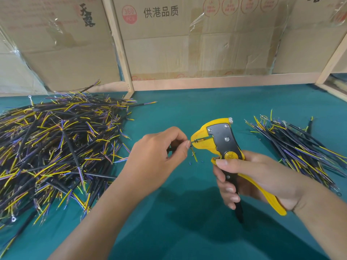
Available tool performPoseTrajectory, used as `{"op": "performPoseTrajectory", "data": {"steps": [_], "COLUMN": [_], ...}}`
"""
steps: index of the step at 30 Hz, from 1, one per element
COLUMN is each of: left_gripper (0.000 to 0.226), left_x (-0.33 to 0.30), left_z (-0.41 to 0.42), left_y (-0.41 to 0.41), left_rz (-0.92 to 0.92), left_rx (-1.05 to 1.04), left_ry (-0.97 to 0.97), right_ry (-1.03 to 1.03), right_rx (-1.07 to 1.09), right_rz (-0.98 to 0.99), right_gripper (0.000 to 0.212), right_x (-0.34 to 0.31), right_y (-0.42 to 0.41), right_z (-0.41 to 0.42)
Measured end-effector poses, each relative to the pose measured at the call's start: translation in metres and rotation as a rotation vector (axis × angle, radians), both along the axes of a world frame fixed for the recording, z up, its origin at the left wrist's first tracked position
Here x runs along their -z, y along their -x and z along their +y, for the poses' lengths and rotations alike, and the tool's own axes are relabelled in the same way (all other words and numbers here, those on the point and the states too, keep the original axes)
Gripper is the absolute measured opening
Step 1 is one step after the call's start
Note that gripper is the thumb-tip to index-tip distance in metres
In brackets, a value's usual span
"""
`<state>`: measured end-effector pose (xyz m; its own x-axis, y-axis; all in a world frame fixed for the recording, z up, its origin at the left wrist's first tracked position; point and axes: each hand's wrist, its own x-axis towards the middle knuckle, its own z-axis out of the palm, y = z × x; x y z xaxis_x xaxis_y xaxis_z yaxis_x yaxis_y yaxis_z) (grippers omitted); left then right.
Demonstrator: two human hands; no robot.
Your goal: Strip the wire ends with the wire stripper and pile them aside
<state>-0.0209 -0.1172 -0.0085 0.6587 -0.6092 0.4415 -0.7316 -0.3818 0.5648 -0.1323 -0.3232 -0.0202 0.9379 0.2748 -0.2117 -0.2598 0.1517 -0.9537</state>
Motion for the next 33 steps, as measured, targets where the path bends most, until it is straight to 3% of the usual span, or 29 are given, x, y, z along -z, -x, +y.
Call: {"op": "performPoseTrajectory", "data": {"steps": [12,23,28,33], "left_gripper": [0.012,0.012,0.012,0.008], "left_x": [0.001,0.002,0.004,0.004], "left_z": [0.003,0.003,0.003,0.0], "left_y": [-0.002,-0.005,-0.007,-0.003], "left_rz": [0.034,0.021,0.032,0.048], "left_rx": [0.054,0.017,0.001,0.027], "left_ry": [0.011,0.006,0.038,0.062], "right_ry": [0.062,0.082,-0.051,-0.099], "right_rx": [0.057,0.248,0.472,0.445], "right_rz": [0.028,0.068,0.053,-0.043], "right_gripper": [0.044,0.051,0.036,0.028], "right_x": [-0.002,-0.001,-0.002,0.003], "right_y": [0.0,-0.003,-0.01,-0.01], "right_z": [0.004,0.008,0.009,0.014]}}
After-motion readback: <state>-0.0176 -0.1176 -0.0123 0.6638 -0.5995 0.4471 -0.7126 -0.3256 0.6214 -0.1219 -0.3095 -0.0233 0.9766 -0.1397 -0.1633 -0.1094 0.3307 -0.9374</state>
